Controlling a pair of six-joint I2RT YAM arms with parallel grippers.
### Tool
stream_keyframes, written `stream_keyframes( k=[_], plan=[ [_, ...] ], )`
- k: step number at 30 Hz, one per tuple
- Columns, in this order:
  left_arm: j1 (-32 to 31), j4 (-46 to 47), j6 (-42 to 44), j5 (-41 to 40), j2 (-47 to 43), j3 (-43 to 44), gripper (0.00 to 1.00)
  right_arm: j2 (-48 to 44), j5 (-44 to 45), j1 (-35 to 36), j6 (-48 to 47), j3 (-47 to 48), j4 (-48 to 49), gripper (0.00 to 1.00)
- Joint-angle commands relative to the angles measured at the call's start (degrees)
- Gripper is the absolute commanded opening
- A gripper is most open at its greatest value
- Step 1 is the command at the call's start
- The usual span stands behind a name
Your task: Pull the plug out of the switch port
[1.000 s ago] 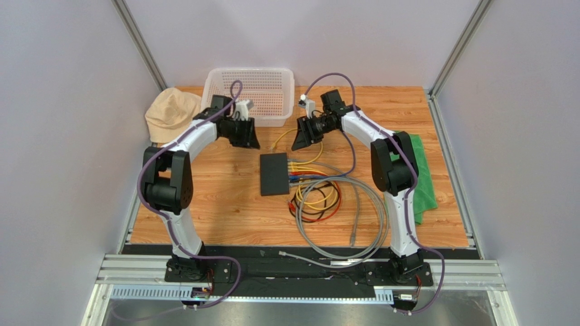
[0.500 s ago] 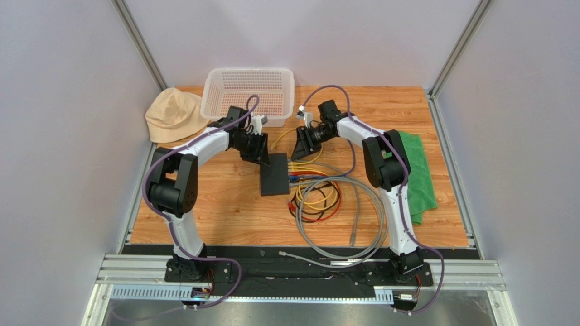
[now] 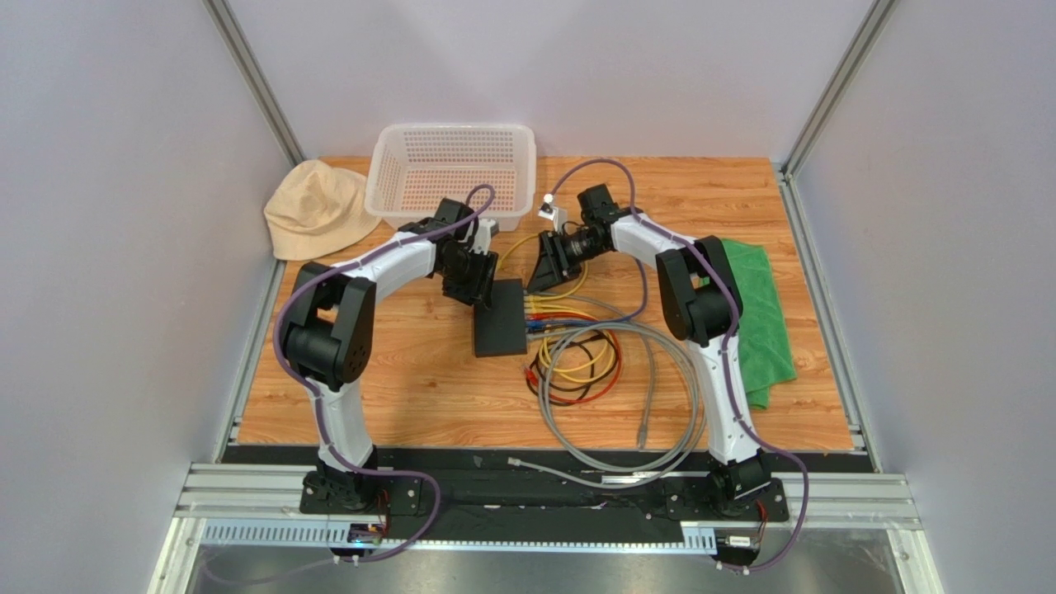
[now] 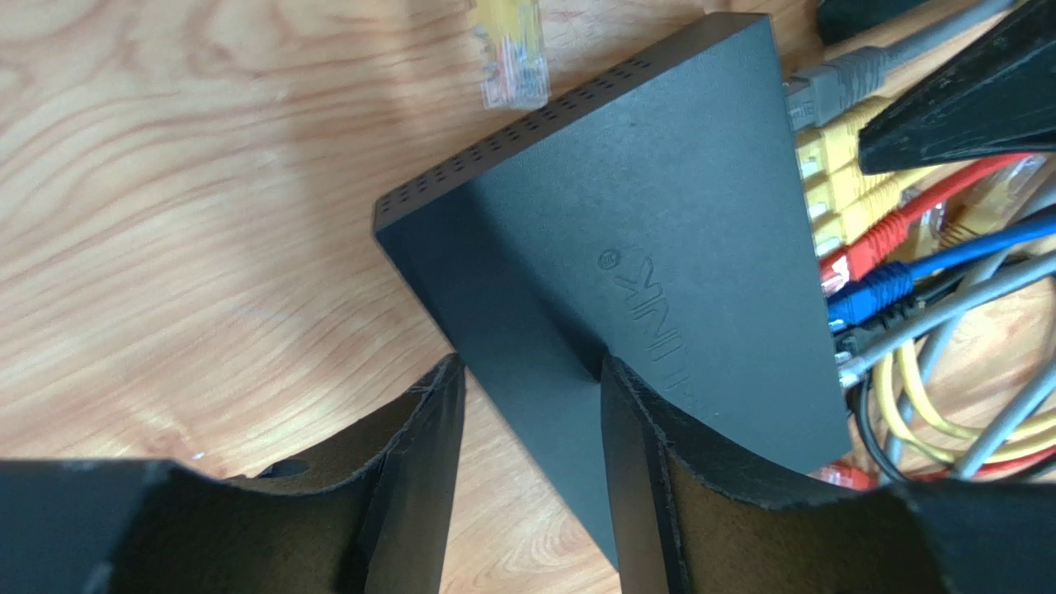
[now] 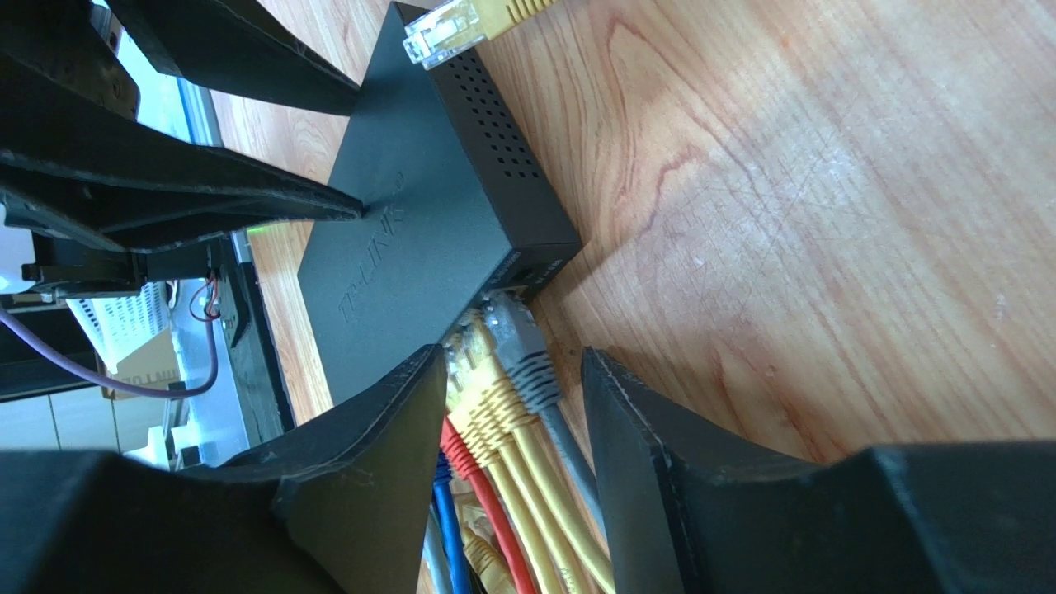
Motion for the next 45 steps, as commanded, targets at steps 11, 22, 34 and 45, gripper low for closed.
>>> stream_keyframes(
  k=[11, 22, 34, 45],
  plan=[
    [-0.9, -1.0, 0.9, -5.4, 3.3, 3.3, 0.53, 3.9, 2.0, 1.1, 0.2, 1.1, 0.4, 0.45],
    [-0.9, -0.6, 1.2, -5.5, 3.7, 3.3, 0.53, 4.8, 3.0, 1.8, 1.0, 2.1, 0.2, 0.43],
    [-1.1, -0.2, 1.6, -5.8, 3.8, 3.2, 0.53, 5.0, 7.8, 2.5, 2.7, 2.5, -0.6, 0.38],
    [-1.3, 0.0, 2.0, -5.9, 4.2, 3.5, 0.53, 5.4, 9.9, 3.2, 1.7, 3.4, -2.1, 0.15]
  ],
)
